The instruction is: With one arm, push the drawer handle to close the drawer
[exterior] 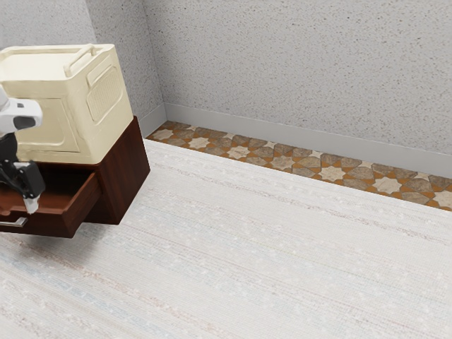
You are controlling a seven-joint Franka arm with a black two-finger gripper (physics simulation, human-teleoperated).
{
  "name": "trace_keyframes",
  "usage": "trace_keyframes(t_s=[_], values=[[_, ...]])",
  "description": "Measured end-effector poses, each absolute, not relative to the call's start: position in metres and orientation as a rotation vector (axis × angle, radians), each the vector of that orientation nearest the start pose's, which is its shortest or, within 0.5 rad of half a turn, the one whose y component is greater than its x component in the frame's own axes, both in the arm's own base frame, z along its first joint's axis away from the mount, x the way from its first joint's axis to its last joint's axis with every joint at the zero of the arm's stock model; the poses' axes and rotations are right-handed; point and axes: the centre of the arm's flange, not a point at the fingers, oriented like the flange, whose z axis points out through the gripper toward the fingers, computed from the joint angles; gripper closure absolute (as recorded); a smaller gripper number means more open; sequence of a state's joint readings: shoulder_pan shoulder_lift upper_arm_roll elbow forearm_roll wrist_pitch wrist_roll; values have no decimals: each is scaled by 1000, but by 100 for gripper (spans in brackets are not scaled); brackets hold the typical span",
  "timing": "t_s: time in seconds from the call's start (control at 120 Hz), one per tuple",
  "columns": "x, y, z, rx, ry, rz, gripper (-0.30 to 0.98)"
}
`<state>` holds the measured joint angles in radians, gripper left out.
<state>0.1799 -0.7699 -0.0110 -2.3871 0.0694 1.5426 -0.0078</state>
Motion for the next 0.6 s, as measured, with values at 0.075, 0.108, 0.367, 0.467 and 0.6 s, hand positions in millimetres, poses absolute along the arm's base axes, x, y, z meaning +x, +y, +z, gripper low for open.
trace_keyframes(t_s=[0.075,0.108,0.367,0.467,0.6], values=[[293,74,538,-3067,-330,120,0],[288,81,530,-3062,-346,101,0],[252,151,491,-3041,-459,29,0],[240,173,479,-3032,-491,39,0],[231,188,463,-3017,-483,69,0]])
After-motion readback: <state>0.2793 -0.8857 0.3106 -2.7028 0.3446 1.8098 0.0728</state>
